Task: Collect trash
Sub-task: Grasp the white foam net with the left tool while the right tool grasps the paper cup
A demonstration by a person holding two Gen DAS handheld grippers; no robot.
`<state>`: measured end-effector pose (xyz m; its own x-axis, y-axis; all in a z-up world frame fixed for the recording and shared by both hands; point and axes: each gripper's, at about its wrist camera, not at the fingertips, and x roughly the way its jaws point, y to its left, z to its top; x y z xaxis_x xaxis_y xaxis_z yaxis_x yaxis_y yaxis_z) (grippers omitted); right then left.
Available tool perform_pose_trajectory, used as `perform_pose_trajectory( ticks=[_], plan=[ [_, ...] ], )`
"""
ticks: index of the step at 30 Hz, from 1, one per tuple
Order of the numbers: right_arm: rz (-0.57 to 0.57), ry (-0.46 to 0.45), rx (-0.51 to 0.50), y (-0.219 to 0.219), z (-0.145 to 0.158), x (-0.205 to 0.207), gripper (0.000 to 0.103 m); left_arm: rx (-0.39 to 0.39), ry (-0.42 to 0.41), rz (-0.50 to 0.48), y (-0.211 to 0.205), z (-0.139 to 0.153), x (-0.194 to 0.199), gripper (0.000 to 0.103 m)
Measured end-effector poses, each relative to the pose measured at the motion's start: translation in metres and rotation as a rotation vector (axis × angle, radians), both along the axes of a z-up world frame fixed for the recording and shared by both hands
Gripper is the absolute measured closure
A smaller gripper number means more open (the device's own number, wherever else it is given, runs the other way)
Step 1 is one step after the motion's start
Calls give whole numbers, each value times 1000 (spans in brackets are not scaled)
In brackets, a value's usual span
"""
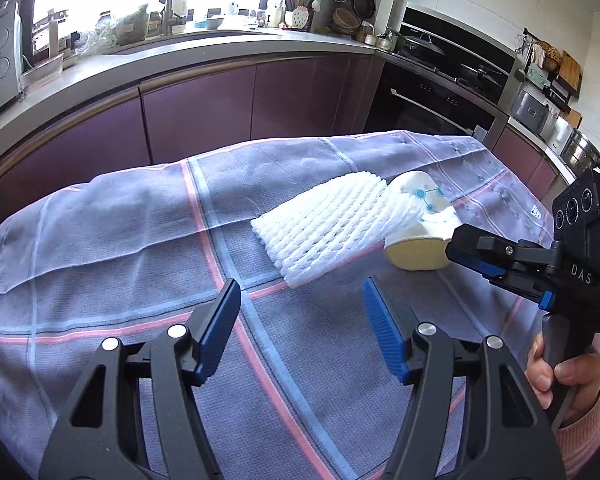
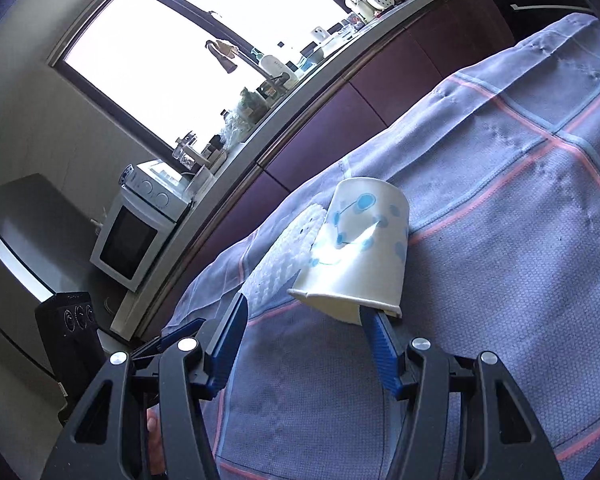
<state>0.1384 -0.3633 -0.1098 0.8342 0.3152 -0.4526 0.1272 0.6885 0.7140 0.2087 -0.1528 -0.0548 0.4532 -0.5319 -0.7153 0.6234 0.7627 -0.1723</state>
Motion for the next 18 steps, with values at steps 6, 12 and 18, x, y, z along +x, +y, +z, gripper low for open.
perform_pose_trajectory(
  ticks=[6,12,18],
  plan=[
    [-35,8,4,-14,-4,3,48,-1,36,-16,-13,-9,9,47],
    [-43,13,22,-21,-8,8,58,-8,99,-31,-28,-19,25,61],
    [-31,9,43,-25,-11,7,78,2,111,-39,-37,-25,24,86]
  ],
)
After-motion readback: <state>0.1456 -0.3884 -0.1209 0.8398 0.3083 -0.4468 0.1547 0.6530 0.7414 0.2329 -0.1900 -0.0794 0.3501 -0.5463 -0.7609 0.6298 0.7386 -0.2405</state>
